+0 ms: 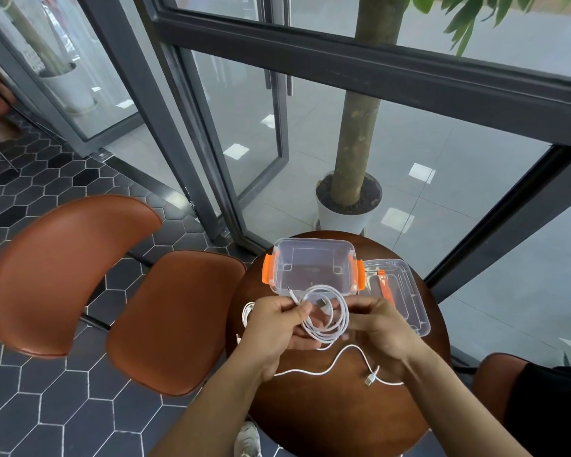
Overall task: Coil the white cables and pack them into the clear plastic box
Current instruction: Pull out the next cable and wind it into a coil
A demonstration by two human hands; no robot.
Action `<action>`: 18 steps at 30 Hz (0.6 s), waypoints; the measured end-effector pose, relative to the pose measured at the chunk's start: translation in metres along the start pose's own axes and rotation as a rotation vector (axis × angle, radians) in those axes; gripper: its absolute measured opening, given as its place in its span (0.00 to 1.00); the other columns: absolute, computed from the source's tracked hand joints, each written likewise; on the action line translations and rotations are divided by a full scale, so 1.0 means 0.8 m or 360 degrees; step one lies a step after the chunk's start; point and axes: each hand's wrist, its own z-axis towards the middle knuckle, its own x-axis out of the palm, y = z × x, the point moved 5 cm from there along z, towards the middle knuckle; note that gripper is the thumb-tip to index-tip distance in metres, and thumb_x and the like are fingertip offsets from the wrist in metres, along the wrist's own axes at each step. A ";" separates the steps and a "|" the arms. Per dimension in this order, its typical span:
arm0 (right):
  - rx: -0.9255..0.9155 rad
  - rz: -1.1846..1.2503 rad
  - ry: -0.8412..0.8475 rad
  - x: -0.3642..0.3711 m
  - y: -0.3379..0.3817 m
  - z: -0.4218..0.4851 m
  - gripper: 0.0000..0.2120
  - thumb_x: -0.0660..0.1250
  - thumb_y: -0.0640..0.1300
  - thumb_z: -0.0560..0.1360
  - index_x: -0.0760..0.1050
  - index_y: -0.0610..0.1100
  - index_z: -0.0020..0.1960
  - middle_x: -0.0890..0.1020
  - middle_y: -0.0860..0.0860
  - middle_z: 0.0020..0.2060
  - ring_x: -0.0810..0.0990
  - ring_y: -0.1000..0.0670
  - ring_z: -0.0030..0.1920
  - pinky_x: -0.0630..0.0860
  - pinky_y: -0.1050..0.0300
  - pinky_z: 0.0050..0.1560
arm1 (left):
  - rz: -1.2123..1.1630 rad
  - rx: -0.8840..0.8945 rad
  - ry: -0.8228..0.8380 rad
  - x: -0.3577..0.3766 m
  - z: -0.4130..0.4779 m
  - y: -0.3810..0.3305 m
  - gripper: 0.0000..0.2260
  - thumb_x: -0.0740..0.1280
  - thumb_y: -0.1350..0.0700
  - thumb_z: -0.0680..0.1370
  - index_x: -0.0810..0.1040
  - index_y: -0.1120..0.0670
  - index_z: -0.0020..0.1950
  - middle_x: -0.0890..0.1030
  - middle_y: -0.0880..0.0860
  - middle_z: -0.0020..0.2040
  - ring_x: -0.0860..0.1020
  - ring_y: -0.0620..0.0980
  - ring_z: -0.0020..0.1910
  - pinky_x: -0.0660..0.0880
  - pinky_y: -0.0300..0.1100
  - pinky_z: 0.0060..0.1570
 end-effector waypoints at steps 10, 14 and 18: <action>0.0216 0.0449 -0.0026 0.010 -0.040 -0.002 0.20 0.68 0.37 0.77 0.73 0.34 0.67 0.81 0.37 0.45 0.79 0.47 0.35 0.77 0.58 0.32 | 0.0733 -0.0007 -0.0146 -0.010 0.009 -0.008 0.09 0.70 0.58 0.80 0.83 0.60 0.41 0.85 0.57 0.42 0.86 0.55 0.32 0.83 0.47 0.31; 0.0087 0.0376 -0.0042 0.018 -0.037 -0.017 0.20 0.68 0.52 0.79 0.73 0.51 0.70 0.82 0.38 0.60 0.83 0.38 0.53 0.82 0.47 0.50 | 0.0970 0.0054 -0.0238 -0.018 0.012 -0.005 0.14 0.68 0.57 0.80 0.79 0.56 0.34 0.84 0.61 0.38 0.85 0.56 0.27 0.83 0.58 0.37; -0.0286 -0.0496 -0.0529 0.026 -0.020 -0.013 0.09 0.72 0.39 0.77 0.83 0.53 0.51 0.88 0.48 0.46 0.87 0.44 0.47 0.84 0.53 0.44 | 0.1116 0.0160 -0.0270 -0.011 0.012 -0.003 0.14 0.67 0.56 0.80 0.77 0.56 0.34 0.84 0.59 0.35 0.84 0.54 0.25 0.81 0.58 0.39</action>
